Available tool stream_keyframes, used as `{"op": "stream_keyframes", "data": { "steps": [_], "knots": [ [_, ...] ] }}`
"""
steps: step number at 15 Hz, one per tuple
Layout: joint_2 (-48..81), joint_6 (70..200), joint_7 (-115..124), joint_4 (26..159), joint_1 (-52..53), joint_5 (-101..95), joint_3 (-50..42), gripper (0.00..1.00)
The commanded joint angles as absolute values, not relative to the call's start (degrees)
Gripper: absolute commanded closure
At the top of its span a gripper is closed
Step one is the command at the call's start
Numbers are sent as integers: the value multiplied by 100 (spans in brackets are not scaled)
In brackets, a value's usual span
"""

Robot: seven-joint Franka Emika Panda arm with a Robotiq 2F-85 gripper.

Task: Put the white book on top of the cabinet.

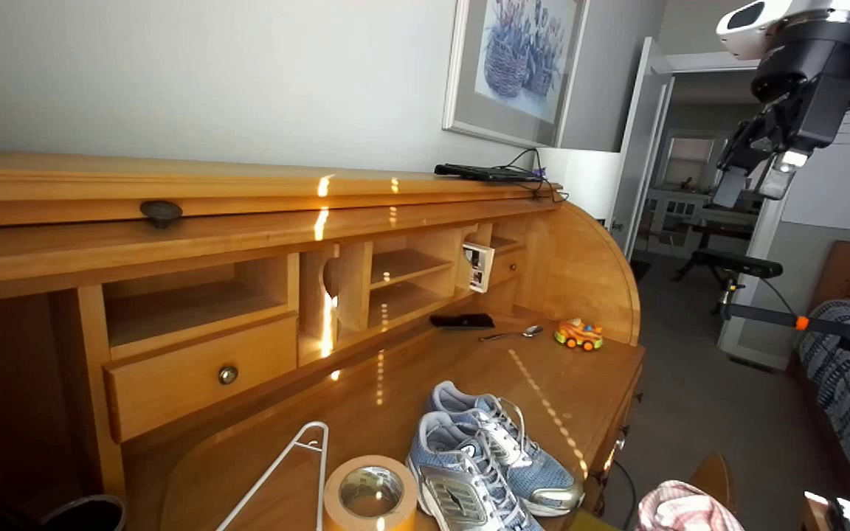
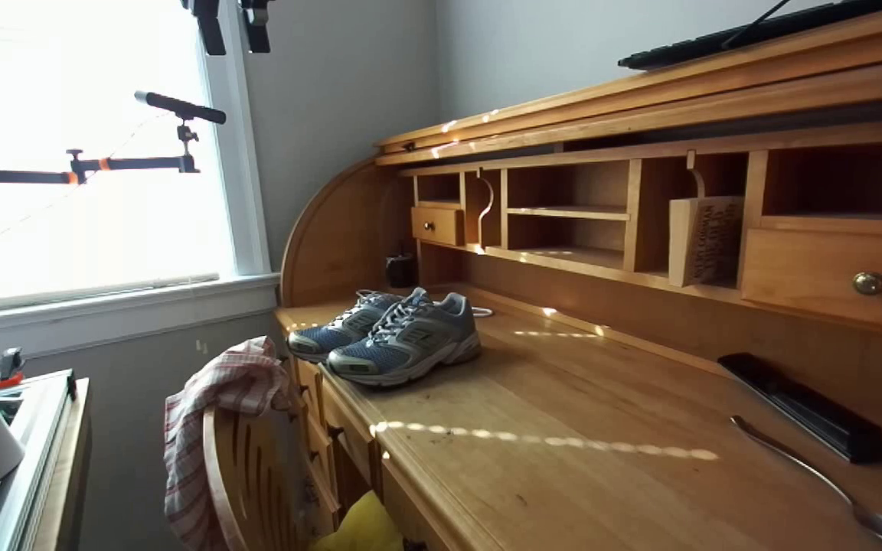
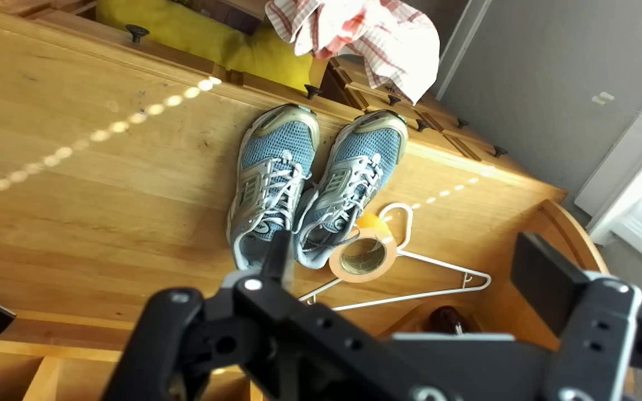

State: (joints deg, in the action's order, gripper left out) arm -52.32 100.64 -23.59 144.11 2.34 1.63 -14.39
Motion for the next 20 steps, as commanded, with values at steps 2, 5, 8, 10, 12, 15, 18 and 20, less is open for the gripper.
{"op": "stream_keyframes", "data": {
  "steps": [2,5,8,10,12,15,18,20],
  "knots": [
    [-5217,10049,-2381,14395,197,188,-1413,0],
    [-5112,10468,-2349,14459,39,-62,-1408,0],
    [-4828,11272,-2420,14522,-127,-343,-1539,0],
    [-4534,11897,-2517,14582,-207,-484,-1675,0],
    [-4183,12500,-2540,14632,-337,-654,-1779,0],
    [-3610,13336,-2530,14653,-536,-772,-1941,0],
    [-3013,14213,-2685,14600,-651,-722,-2107,0],
    [-2645,14694,-2761,14557,-711,-675,-2177,0]
  ]
}}
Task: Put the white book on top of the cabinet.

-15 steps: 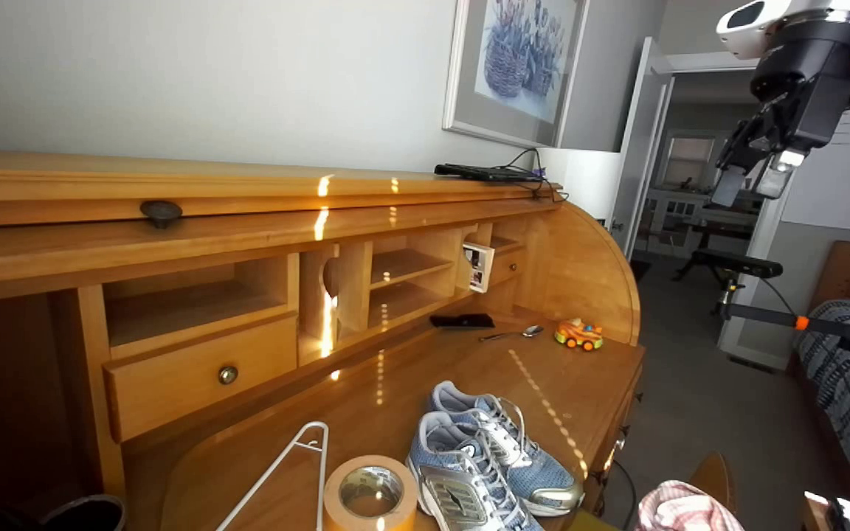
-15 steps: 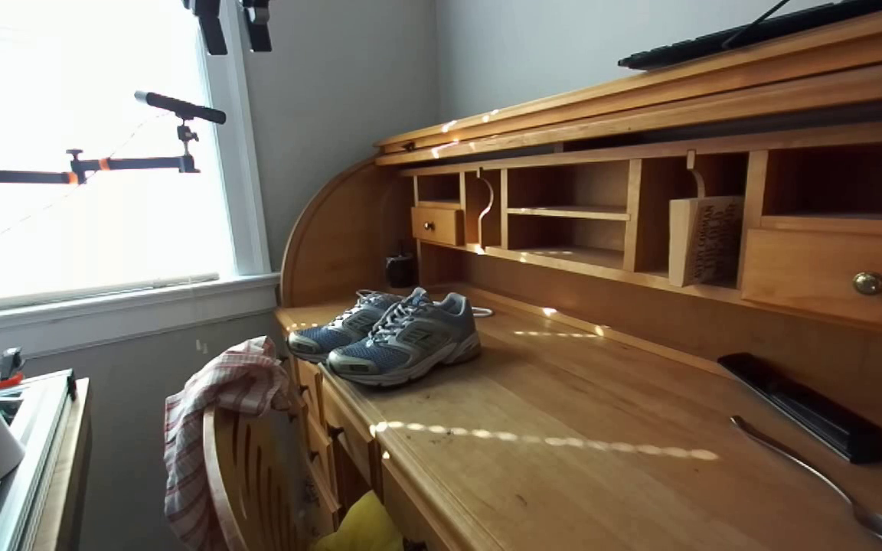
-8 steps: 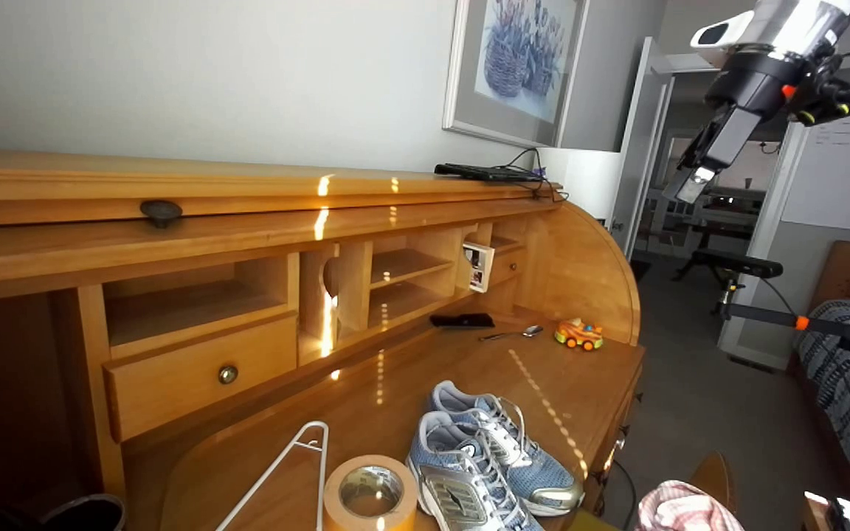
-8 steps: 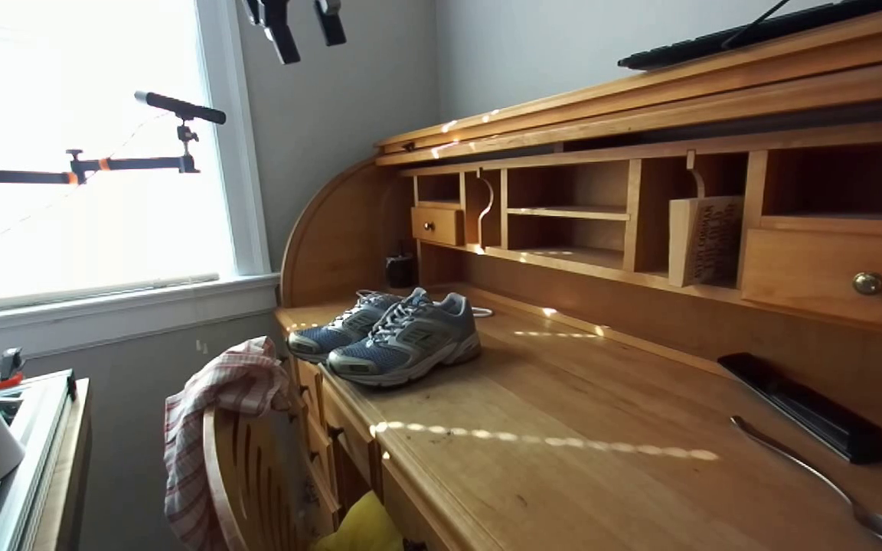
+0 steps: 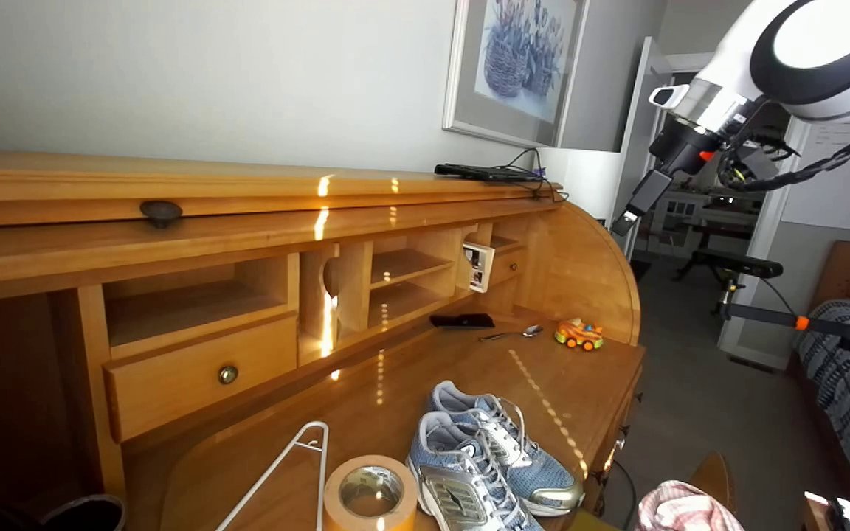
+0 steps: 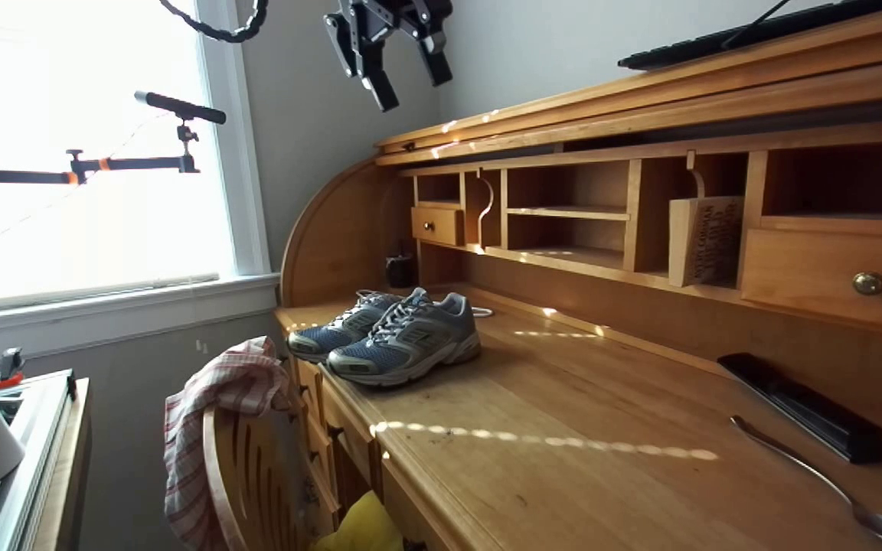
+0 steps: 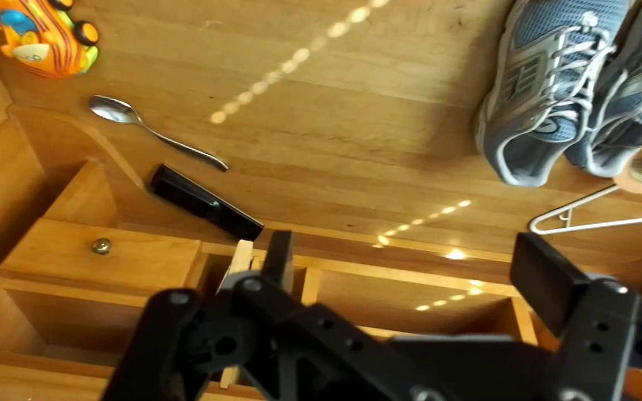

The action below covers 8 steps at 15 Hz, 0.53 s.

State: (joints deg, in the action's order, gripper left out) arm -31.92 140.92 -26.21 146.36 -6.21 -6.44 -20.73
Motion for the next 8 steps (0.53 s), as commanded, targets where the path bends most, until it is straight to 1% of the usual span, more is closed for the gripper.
{"op": "stream_keyframes", "data": {
  "steps": [1,4,5,6,8],
  "knots": [
    [-2452,14920,-2805,14522,-711,-635,-2224,0],
    [-1944,15416,-2747,14414,-819,-668,-2220,0],
    [-1910,15434,-2637,14406,-894,-739,-2116,0],
    [-2166,15294,-2759,14535,-837,-594,-2148,0],
    [-1989,15376,-2747,14471,-878,-603,-2105,0]
  ]
}}
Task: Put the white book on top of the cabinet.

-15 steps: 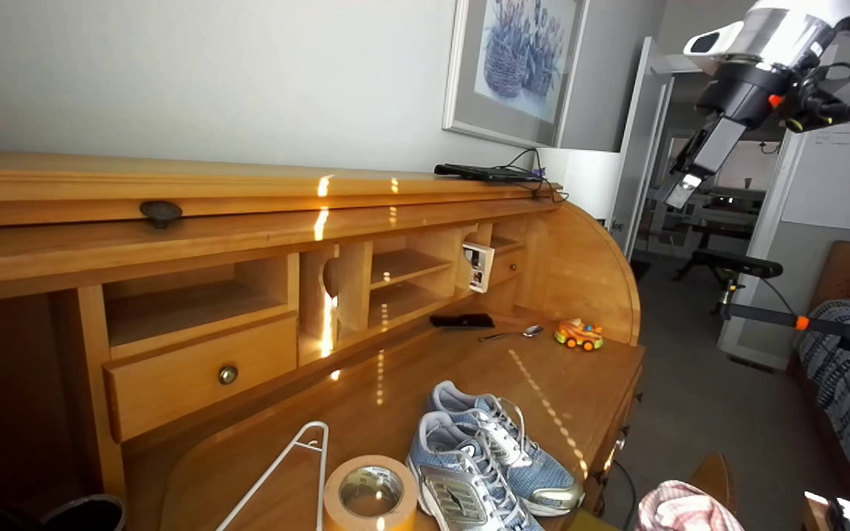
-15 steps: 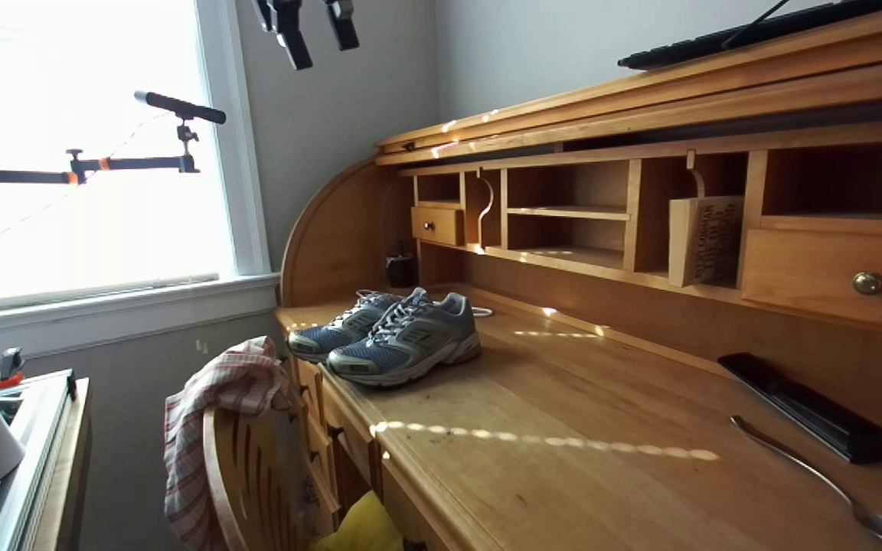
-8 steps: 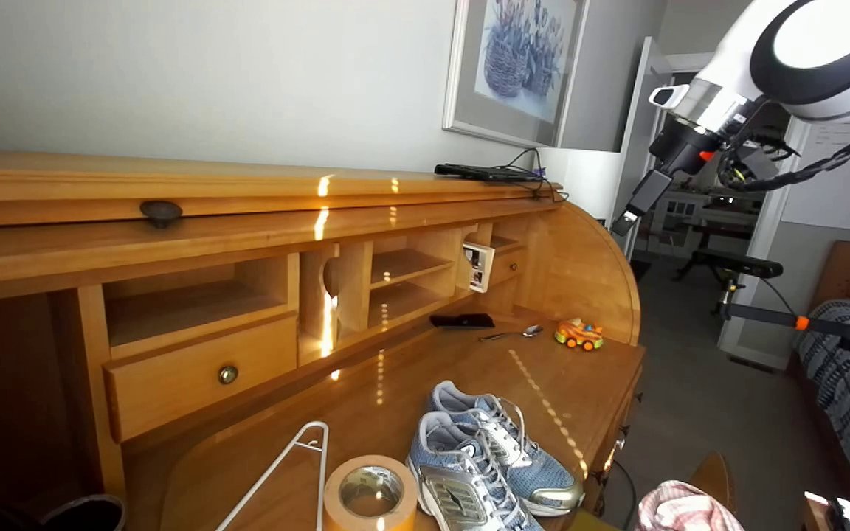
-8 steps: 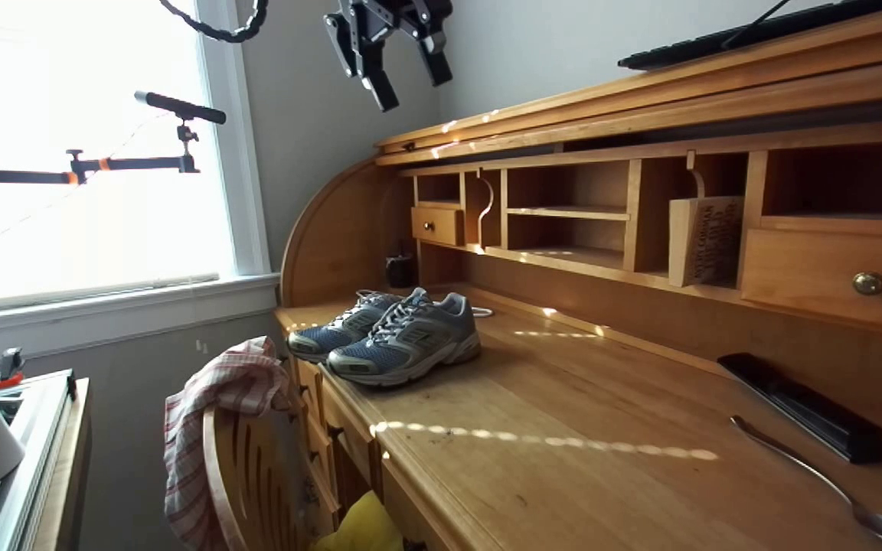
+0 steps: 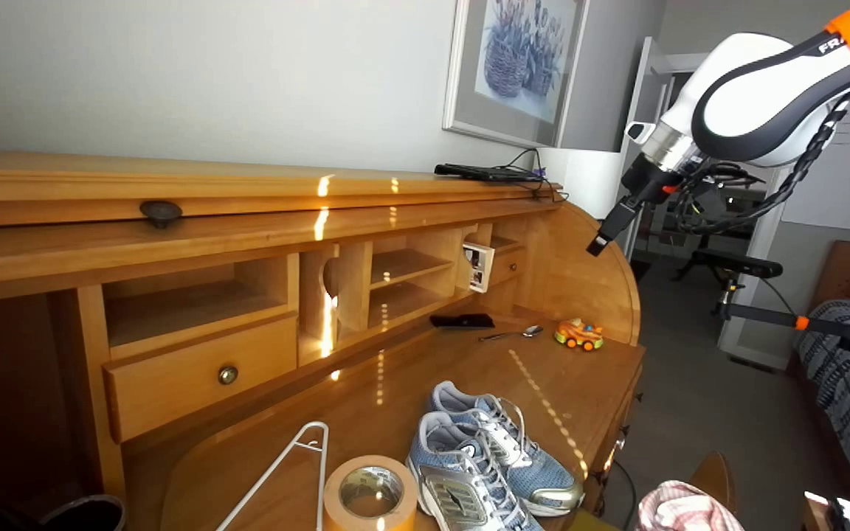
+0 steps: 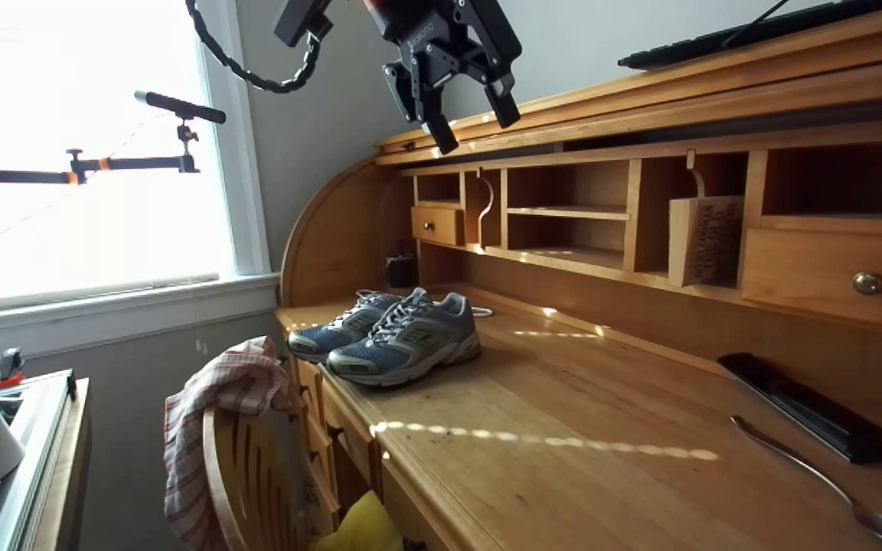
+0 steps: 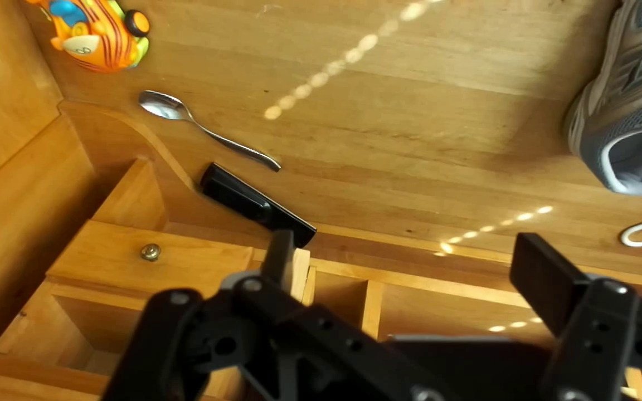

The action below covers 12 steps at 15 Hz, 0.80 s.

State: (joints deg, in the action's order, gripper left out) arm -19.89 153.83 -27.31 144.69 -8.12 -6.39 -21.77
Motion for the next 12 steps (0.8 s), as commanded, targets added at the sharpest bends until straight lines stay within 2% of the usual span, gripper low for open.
{"op": "stream_keyframes", "data": {
  "steps": [1,4,12],
  "knots": [
    [-1956,15376,-2744,14444,-888,-605,-2090,0],
    [-1945,15376,-2742,14411,-894,-607,-2083,0],
    [-582,16587,-2704,13798,-931,-350,-2301,0]
  ]
}}
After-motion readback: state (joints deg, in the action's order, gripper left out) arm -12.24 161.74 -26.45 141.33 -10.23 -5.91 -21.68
